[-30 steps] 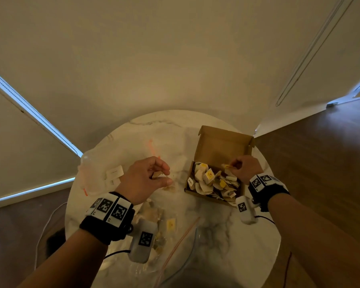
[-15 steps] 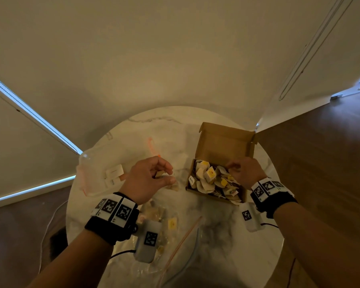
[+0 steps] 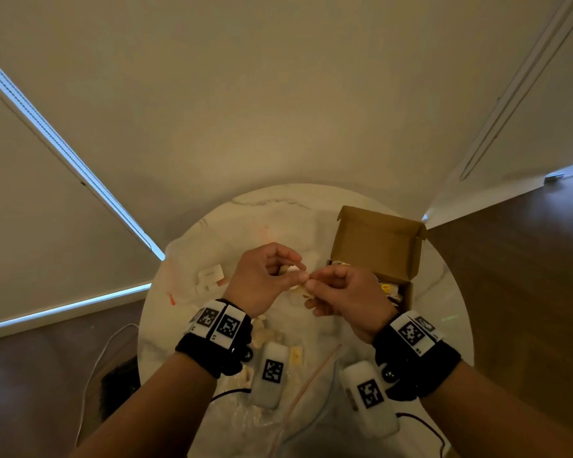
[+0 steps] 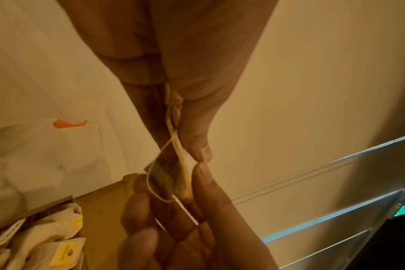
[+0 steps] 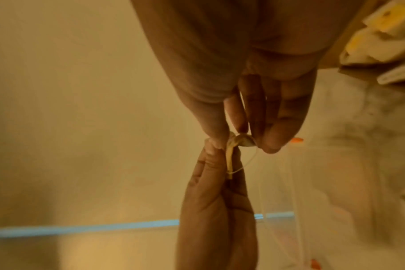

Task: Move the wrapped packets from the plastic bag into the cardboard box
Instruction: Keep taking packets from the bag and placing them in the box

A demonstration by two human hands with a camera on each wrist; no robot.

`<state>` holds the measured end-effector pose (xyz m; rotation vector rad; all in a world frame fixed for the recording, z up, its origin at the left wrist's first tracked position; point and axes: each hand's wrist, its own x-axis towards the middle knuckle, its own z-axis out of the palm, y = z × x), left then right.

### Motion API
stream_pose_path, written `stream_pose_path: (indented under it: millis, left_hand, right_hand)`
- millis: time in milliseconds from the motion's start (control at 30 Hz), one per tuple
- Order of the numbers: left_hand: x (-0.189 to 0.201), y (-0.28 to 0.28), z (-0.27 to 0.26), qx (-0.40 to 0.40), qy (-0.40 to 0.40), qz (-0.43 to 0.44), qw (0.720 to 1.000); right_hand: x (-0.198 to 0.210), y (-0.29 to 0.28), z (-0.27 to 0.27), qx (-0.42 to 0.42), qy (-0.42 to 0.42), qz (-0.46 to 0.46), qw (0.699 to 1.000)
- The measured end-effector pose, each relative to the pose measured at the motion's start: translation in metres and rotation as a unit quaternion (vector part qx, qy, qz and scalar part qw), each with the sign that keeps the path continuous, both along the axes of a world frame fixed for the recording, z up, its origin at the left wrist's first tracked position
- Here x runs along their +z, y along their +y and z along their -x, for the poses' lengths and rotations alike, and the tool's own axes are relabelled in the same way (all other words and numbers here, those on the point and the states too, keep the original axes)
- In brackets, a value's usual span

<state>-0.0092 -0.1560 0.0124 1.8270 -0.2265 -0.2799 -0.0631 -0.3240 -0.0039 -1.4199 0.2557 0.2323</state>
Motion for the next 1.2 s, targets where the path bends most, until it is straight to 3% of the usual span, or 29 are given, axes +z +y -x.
stream_pose_path:
  millis: [100,267,467,700,900,1100,1200]
  left_hand:
    - [0.003,0.003,0.001,-0.002,0.0,0.003,1.0]
    - [0.005,0.007,0.001,0.004,-0.012,-0.002,1.0]
    - [0.005,0.016,0.0,-0.003,0.039,0.03,0.999]
    - [0.006,0.015,-0.001,0.021,0.068,0.056,0.996]
    - [0.006,0.014,-0.002,0.028,0.071,0.047,0.996]
    - [0.01,0.01,-0.003,-0.003,0.029,0.005,1.0]
    - [0.012,0.008,-0.002,-0.011,0.022,0.002,1.0]
  right_hand:
    - [0.004,0.003,-0.002,-0.009,0.024,-0.059,0.998]
    - [0.007,0.002,-0.006,-0.013,0.002,-0.021,1.0]
    - [0.007,0.002,-0.007,-0.025,-0.022,0.005,0.999]
    - [0.013,-0.002,-0.011,-0.044,0.007,-0.12,0.992]
    - [0.011,-0.01,-0.011,-0.01,-0.023,-0.051,0.998]
    - [0.014,-0.009,-0.013,0.049,-0.098,0.165,0.98]
    - [0.011,-0.006,-0.015,0.039,-0.105,0.166,0.98]
